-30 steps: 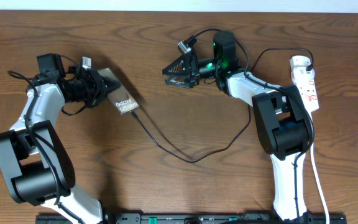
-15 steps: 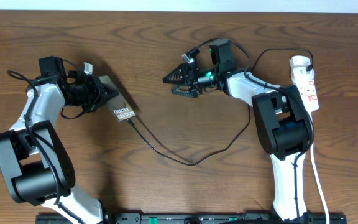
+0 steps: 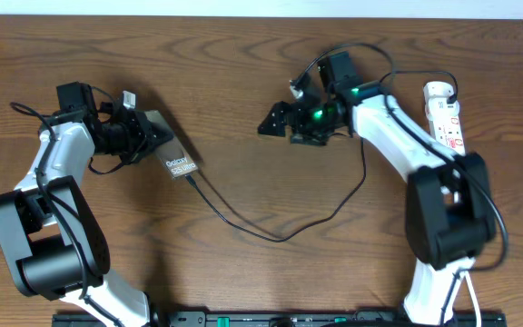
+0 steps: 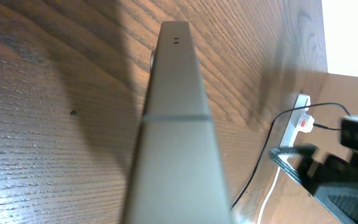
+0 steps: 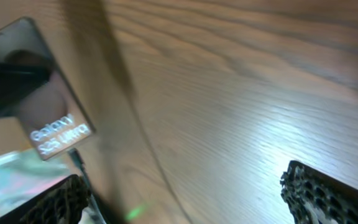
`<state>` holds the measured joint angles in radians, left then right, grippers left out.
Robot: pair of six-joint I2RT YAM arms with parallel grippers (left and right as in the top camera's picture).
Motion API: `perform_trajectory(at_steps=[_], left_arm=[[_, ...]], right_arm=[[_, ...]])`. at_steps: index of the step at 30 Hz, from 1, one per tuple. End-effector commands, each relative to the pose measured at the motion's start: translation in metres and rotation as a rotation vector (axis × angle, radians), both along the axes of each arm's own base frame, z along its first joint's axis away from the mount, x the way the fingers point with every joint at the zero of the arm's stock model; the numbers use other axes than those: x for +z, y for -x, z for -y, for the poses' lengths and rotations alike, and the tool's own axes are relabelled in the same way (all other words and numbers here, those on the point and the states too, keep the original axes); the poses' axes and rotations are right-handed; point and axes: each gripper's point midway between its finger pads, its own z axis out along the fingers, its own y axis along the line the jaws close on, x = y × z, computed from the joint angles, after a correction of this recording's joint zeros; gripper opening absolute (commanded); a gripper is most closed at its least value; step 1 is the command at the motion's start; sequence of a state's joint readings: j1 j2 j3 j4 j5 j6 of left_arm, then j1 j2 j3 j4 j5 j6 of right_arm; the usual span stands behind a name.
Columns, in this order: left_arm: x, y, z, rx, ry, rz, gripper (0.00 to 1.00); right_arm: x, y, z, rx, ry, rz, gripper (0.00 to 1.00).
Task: Plug charger to phone and switch on socket
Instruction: 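Open the right gripper and move it toward the white power strip, then lower the held phone flat onto the table with the left gripper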
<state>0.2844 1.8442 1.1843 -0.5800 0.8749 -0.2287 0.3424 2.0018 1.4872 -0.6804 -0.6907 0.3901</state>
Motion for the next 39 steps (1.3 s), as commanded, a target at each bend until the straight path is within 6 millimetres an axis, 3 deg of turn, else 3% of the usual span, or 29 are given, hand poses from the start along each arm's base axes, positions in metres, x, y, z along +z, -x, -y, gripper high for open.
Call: perform_trajectory(at_steps=[1, 5, 19, 33, 39], left_arm=[[0.002, -0.001, -0.003, -0.010, -0.040, 0.013, 0.07], [-0.002, 0.002, 0.000, -0.022, -0.062, -0.005, 0.08], [-0.021, 0.009, 0.033, -0.114, -0.092, -0.049, 0.07], [-0.056, 0.040, 0.040, -0.123, -0.084, -0.114, 0.07], [-0.058, 0.041, 0.040, -0.123, -0.085, -0.113, 0.07]], right_arm=[[-0.003, -0.012, 0.042, -0.064, 0.250, 0.105, 0.99], [-0.006, -0.006, 0.058, -0.084, 0.336, 0.087, 0.99], [-0.008, 0.003, 0.059, -0.082, 0.346, 0.048, 0.99], [-0.009, 0.007, 0.059, -0.076, 0.346, 0.030, 0.99], [-0.009, 0.008, 0.060, -0.075, 0.347, 0.027, 0.99]])
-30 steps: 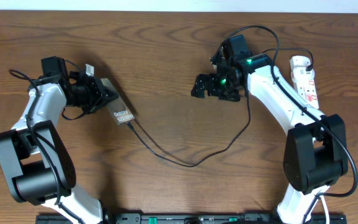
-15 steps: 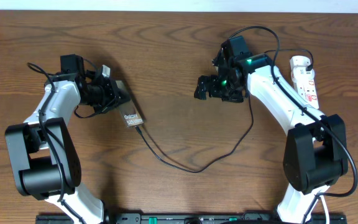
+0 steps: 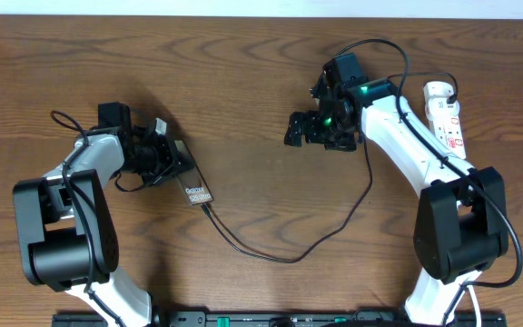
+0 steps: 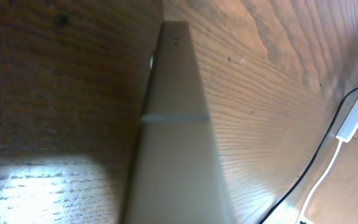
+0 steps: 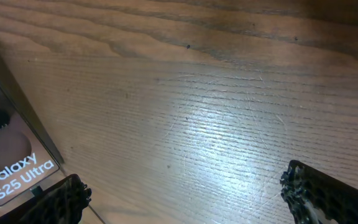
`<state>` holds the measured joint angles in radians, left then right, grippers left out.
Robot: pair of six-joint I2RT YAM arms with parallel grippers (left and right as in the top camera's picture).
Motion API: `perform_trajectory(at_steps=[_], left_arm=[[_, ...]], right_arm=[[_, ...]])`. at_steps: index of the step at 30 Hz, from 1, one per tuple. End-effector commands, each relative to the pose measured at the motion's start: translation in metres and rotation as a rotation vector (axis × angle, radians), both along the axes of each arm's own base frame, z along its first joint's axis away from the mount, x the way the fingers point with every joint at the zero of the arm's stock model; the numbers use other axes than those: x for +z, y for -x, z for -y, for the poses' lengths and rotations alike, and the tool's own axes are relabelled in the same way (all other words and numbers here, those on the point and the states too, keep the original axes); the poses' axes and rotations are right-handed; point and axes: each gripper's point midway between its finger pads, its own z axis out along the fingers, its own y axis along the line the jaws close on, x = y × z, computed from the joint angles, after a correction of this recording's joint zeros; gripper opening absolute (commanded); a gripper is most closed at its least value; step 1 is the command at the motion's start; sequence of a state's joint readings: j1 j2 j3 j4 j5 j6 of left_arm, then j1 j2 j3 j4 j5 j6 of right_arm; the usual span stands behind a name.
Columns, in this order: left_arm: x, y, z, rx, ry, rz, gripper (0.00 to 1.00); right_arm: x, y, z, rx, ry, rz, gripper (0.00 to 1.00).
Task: Plug charger to phone and switch on socket
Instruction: 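Lower the held phone flat onto the table with the left gripper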
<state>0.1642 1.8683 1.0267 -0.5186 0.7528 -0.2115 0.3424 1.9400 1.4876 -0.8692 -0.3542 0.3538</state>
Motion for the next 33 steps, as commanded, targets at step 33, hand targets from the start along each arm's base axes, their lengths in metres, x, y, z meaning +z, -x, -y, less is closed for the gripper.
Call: perform_trajectory(at_steps=[33], left_arm=[[-0.012, 0.014, 0.001, -0.011, -0.009, -0.033, 0.29]], right_arm=[[0.005, -0.001, 0.003, 0.001, 0.003, 0.010, 0.99]])
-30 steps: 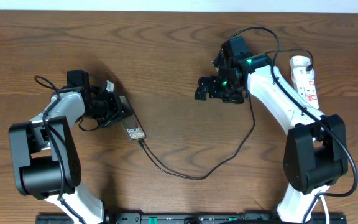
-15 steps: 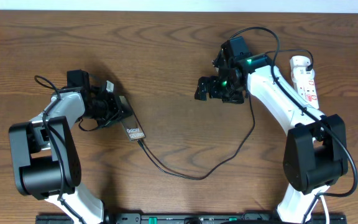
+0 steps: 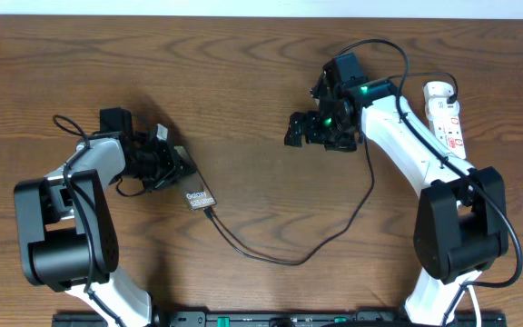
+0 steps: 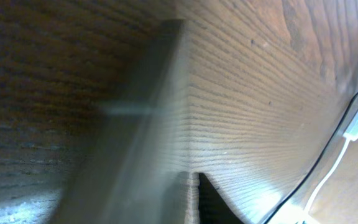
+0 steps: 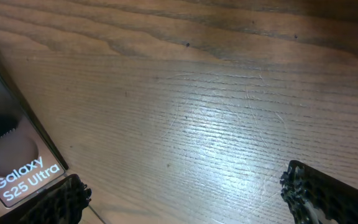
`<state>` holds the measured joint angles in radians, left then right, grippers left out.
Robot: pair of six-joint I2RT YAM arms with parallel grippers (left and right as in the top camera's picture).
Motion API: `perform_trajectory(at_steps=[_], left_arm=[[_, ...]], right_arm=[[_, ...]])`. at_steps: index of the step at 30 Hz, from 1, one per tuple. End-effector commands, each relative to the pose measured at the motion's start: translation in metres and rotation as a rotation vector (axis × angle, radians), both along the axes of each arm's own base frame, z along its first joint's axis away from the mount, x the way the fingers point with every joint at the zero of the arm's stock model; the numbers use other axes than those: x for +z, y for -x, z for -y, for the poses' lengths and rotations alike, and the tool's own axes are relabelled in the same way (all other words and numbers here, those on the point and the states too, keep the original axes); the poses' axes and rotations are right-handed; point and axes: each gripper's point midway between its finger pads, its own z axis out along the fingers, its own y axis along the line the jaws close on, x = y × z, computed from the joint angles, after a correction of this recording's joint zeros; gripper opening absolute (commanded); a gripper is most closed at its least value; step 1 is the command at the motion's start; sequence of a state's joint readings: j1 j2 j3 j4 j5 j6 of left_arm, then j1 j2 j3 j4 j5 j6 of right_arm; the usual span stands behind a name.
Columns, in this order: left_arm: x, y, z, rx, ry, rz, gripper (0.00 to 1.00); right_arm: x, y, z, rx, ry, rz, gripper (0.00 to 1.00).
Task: Plug charger to phone and switch on socket
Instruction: 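Lower the held phone flat onto the table with the left gripper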
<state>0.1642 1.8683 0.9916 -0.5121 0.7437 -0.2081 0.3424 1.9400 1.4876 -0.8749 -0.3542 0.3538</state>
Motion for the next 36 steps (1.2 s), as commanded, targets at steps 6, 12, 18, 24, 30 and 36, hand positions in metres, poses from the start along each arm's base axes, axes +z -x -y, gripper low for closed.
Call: perform_trajectory(at_steps=[6, 12, 18, 24, 30, 36], left_arm=[[-0.003, 0.004, 0.001, -0.009, -0.003, -0.007, 0.32], [-0.003, 0.006, 0.001, -0.009, -0.002, -0.017, 0.47], [-0.004, 0.009, 0.002, -0.009, 0.001, -0.035, 0.65], [-0.005, 0.015, 0.001, -0.008, -0.007, -0.064, 0.80], [-0.011, 0.034, -0.005, -0.007, -0.054, -0.158, 0.88], [-0.021, 0.050, -0.020, 0.033, -0.158, -0.259, 0.88]], right_arm=[[0.005, -0.002, 0.003, 0.001, 0.002, 0.015, 0.99], [0.005, -0.002, 0.003, 0.001, 0.002, 0.014, 0.99], [0.005, -0.001, 0.003, 0.001, 0.003, 0.012, 0.99], [0.005, -0.001, 0.003, 0.001, 0.003, 0.010, 0.99], [0.005, -0.001, 0.003, 0.001, 0.004, 0.009, 0.99], [0.005, -0.001, 0.004, 0.001, 0.004, 0.009, 0.99]])
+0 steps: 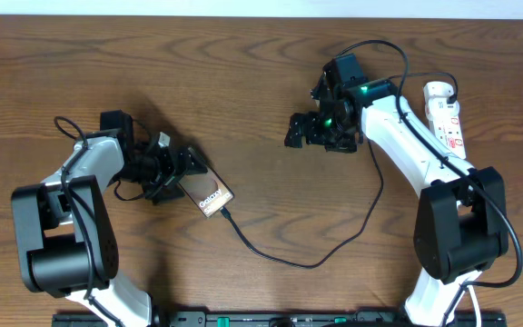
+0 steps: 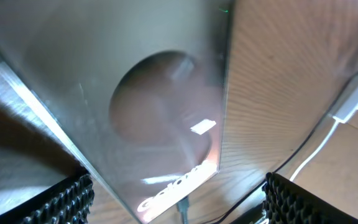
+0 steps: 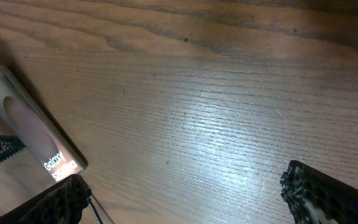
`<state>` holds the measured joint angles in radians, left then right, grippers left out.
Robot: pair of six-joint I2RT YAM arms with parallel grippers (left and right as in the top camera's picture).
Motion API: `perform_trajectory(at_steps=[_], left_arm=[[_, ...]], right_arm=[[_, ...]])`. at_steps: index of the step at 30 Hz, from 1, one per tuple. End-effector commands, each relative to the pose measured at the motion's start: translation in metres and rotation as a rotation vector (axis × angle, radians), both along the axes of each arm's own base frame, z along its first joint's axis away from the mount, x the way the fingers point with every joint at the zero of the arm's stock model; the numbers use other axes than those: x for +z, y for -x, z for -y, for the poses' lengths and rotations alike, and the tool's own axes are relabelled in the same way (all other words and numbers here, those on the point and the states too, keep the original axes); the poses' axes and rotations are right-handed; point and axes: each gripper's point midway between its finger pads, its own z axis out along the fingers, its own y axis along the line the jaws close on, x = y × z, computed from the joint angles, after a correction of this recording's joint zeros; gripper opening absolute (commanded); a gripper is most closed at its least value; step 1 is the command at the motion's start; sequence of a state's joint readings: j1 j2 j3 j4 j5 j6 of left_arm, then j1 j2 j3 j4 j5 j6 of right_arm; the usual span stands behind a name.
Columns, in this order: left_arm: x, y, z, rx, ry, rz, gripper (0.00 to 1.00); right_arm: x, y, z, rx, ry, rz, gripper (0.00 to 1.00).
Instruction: Plug charger to phone and switch on socket
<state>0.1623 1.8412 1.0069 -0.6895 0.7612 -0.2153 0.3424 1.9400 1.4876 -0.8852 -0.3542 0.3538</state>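
The phone [image 1: 210, 197] lies flat on the wooden table, screen up, with "Galaxy" lettering at its near end. A black charger cable [image 1: 289, 262] is plugged into its lower end [image 2: 182, 208]. My left gripper [image 1: 176, 173] stands open just left of the phone, whose screen [image 2: 148, 99] fills the left wrist view between the two fingers [image 2: 61, 199]. My right gripper [image 1: 310, 133] hangs open over bare table at centre right, with nothing between its fingers [image 3: 328, 193]. The phone [image 3: 37, 132] appears far left in that view.
A white power strip [image 1: 446, 111] lies at the right edge of the table, and the cable runs up toward it. It also shows as a white bar [image 2: 352, 102] in the left wrist view. Bare wood lies between the two arms.
The phone was tilted on its edge in my left gripper. Now it lies flat, screen up, slightly further right, and the left gripper is open beside it. The right arm has not moved.
My left gripper held the phone on its edge with the cable plugged in, and the right gripper was open near the table's middle. Then the phone was lower and nearer, and the right gripper further right. Then the phone tilted, and now lies released and flat.
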Motion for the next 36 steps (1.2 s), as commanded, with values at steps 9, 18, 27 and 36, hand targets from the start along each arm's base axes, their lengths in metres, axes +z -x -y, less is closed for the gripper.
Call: perform_trajectory(at_steps=[9, 18, 27, 36], left_arm=[[-0.016, 0.017, -0.029, 0.033, -0.215, -0.081, 0.88], [0.107, -0.004, -0.033, 0.081, -0.275, 0.354, 0.89], [0.206, 0.019, -0.030, 0.124, -0.328, 0.713, 0.89], [0.223, 0.028, -0.033, 0.143, -0.358, 0.779, 0.89]], right_arm=[[0.007, -0.003, 0.005, -0.001, 0.002, 0.022, 0.99], [0.058, -0.033, 0.082, -0.166, 0.061, 0.105, 0.99], [0.187, -0.052, 0.207, -0.469, 0.180, 0.395, 0.99], [0.206, -0.055, 0.315, -0.708, 0.361, 0.499, 0.99]])
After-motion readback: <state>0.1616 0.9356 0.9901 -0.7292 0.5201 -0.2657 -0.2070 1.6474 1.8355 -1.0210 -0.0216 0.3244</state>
